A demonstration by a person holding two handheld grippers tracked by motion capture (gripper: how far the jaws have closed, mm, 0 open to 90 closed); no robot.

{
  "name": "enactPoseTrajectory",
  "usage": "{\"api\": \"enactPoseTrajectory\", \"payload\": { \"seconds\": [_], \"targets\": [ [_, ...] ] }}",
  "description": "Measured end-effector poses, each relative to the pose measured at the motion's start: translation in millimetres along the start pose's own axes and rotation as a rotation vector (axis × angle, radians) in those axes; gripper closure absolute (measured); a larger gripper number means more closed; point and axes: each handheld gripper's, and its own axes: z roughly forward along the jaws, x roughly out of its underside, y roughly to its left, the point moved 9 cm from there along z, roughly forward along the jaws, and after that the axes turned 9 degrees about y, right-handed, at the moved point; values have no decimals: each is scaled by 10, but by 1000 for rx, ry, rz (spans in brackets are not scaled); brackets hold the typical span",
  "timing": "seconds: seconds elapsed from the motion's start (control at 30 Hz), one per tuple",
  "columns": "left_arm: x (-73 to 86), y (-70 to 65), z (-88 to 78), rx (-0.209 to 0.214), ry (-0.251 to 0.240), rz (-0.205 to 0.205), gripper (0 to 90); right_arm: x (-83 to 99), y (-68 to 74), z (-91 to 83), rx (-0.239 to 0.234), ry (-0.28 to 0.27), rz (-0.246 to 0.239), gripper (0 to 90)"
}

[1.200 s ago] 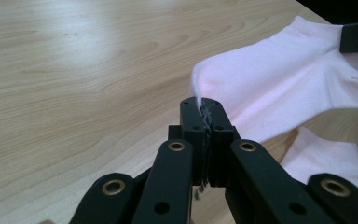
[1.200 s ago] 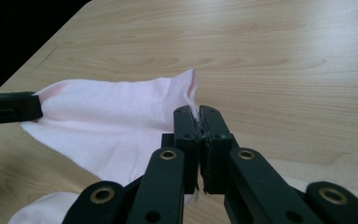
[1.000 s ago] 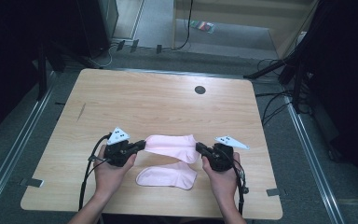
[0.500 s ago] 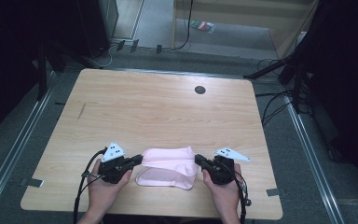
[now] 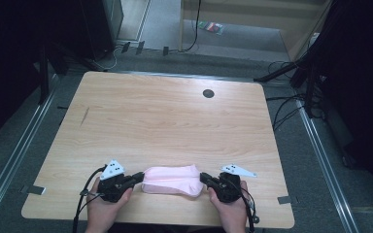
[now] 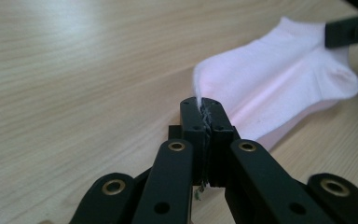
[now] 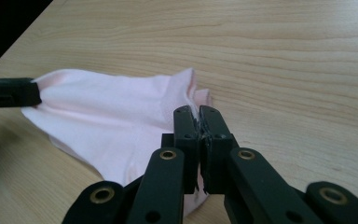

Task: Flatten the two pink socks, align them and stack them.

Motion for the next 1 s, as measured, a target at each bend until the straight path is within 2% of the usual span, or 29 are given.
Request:
{"api": "enactPoseTrajectory", "payload": {
  "seconds": [0.07,0.13,0.27,0.37,0.53,0.67,0.9,0.93,1.0],
  "targets": [
    [11,-9,15,-10,1,8,895,2,11,14,6,1,-5,872],
    [10,-35,27,9,-1,0,894,-1,43,55,3,0,-15,870],
    [49,-77,77,1,20,35,891,8,22,83,17,7,-32,869],
    [55,-88,88,3,24,38,890,10,-14,89,18,5,-17,866],
    [1,-127,9,11,-11,36,889,-33,-8,23,5,-16,-13,865],
    [25,-144,24,17,7,42,888,-67,-1,-22,-1,-27,-17,865],
    [104,-126,127,8,61,50,882,36,-74,110,16,33,-9,852],
    [125,-131,161,12,82,62,866,56,-77,136,14,50,-10,824],
    [128,-124,171,-10,81,76,785,79,-79,166,12,67,-16,728]
  ]
}}
